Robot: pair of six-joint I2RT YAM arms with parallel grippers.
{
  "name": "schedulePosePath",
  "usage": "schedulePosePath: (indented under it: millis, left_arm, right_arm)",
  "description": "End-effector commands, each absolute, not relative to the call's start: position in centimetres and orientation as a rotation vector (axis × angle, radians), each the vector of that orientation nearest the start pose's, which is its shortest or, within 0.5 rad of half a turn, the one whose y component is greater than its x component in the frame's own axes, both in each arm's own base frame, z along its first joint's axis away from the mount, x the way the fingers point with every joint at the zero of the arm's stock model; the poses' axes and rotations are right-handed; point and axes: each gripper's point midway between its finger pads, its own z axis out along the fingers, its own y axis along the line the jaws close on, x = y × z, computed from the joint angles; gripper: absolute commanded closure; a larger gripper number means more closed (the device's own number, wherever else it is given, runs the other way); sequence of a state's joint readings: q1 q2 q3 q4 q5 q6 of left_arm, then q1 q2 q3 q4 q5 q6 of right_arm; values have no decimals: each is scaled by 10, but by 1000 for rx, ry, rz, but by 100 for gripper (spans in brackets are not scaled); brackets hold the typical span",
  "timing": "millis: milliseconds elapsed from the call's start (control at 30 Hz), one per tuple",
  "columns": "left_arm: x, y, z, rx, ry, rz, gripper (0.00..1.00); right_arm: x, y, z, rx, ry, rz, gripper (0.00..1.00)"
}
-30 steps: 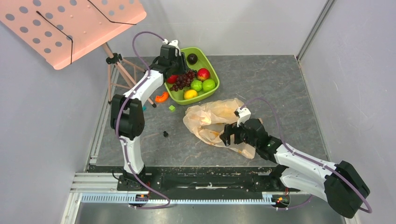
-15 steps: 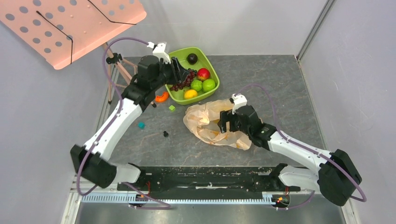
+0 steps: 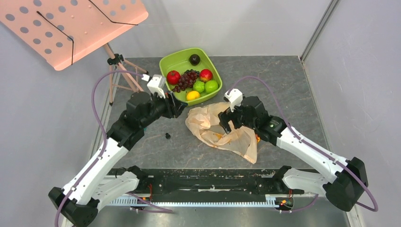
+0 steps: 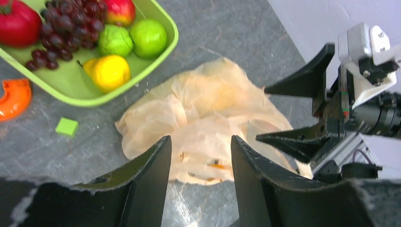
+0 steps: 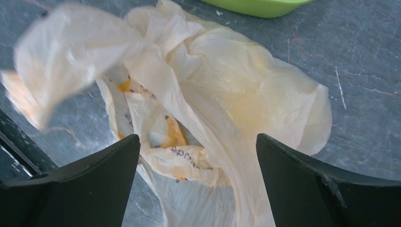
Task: Take the fake fruits out of the plastic bag
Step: Adjust the plastic bag at the center of the board.
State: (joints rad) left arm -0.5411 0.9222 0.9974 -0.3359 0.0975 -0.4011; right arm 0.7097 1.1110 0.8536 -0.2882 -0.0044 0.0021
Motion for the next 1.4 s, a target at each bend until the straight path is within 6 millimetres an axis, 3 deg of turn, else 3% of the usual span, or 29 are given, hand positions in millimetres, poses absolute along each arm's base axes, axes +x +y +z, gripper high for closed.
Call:
schedulePosePath:
  millis: [0, 133, 300, 533, 600, 800, 900, 1033, 1200, 1367]
  left_arm:
    - [246, -202, 285, 164, 1907, -799, 44]
    - [228, -211, 280, 198, 1903, -838, 44]
    - [204, -226, 288, 242, 1863, -855, 45]
    - [188, -240, 272, 265, 1869, -891, 45]
    - [186, -243, 269, 268, 1863, -902, 45]
    - [186, -252, 251, 272, 1856, -907, 46]
    - [188, -261, 237, 269, 1843, -934, 48]
    - [189, -275, 242, 284, 1788, -987, 54]
    - [185, -297, 251, 362, 1741, -1029, 68]
    - [193, -318, 235, 416, 1758, -967, 68]
  right_arm:
    - [256, 220, 177, -989, 1950, 339, 2]
    - [263, 213, 160, -1121, 1919, 225, 2]
    - [280, 204, 147, -1203, 1853, 72, 2]
    - [297, 205, 131, -1294, 1776, -38, 9]
    - [303, 207, 129, -1307, 1765, -55, 17]
    - [311, 221, 125, -1312, 1775, -21, 57]
    - [315, 229, 123, -1260, 1816, 24, 72]
    - [316, 247, 126, -1254, 1879, 121, 99]
    - [327, 260, 146, -1178, 1954, 161, 100]
    - [327, 273, 163, -1177, 1936, 237, 100]
